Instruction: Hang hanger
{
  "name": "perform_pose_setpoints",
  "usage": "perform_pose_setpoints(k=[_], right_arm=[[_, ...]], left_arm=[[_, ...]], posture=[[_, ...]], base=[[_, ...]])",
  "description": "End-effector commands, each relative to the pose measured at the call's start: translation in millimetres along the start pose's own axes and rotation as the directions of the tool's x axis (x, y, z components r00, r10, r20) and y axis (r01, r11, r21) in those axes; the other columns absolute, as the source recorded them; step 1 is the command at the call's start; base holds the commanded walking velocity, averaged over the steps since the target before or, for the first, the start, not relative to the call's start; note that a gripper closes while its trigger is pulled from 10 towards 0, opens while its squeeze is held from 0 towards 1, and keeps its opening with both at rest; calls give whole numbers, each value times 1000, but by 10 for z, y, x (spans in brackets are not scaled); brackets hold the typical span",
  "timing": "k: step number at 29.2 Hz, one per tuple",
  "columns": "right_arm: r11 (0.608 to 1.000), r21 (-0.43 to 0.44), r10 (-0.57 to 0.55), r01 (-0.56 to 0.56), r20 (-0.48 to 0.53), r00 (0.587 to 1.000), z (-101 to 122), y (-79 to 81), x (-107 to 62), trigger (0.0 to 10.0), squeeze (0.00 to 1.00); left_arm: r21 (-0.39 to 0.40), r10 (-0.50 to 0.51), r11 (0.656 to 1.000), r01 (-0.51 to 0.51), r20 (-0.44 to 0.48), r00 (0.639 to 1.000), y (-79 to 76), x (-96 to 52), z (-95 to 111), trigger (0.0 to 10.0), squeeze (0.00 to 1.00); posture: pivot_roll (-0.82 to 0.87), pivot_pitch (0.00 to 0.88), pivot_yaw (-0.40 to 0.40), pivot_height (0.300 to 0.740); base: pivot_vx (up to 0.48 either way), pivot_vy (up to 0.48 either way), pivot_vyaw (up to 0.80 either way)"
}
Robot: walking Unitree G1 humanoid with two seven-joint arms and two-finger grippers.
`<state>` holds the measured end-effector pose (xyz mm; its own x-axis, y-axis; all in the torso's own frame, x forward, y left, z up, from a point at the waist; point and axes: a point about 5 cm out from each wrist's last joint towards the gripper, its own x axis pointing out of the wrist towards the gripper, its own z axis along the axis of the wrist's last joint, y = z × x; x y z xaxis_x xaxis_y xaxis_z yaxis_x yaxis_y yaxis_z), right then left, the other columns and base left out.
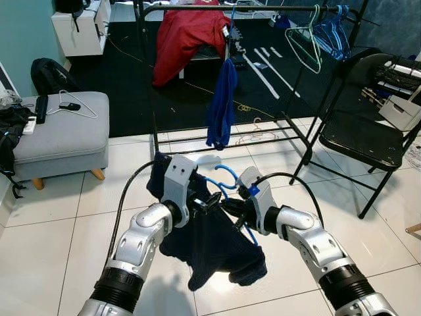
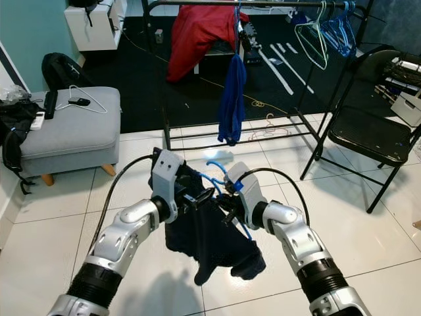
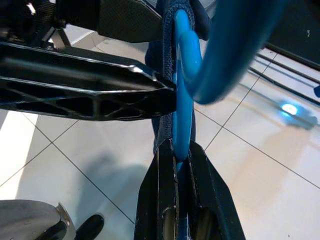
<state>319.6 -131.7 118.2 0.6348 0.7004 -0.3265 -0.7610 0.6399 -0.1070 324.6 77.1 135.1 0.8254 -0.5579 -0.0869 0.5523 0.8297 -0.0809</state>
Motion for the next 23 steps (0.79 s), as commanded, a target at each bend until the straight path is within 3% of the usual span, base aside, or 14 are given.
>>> perform_pose_setpoints(k=[1, 6, 12, 21, 23], right_arm=[[1000, 1, 11, -11, 16, 1000, 28, 38, 12, 10000, 0], [1000, 3, 16, -16, 22, 1000, 51, 57, 31, 10000, 0], [1000, 8, 28, -28, 27, 999, 66, 97, 56, 10000, 0], [999, 12, 31, -31, 23, 999, 59, 100, 57, 10000, 0], [1000, 13, 27, -27, 18, 999, 56, 83, 44, 10000, 0]], left_arm=[[-21, 12, 1000, -12, 13, 1000, -22, 39, 39, 10000, 0], [-2, 124, 992, -124, 5, 992, 84, 68, 18, 10000, 0], [3, 183, 983, -183, 15, 983, 143, 82, 32, 10000, 0], [21, 178, 984, -178, 12, 984, 163, 63, 44, 10000, 0], [35, 118, 992, -118, 5, 993, 112, 36, 31, 10000, 0]], posture=[[-59, 67, -33, 740], [-58, 62, -32, 740], [-60, 63, -30, 740], [-58, 78, -36, 740], [-58, 80, -37, 740]], base=[[0, 0, 0], [0, 0, 0], [0, 0, 0], [0, 0, 0], [0, 0, 0]])
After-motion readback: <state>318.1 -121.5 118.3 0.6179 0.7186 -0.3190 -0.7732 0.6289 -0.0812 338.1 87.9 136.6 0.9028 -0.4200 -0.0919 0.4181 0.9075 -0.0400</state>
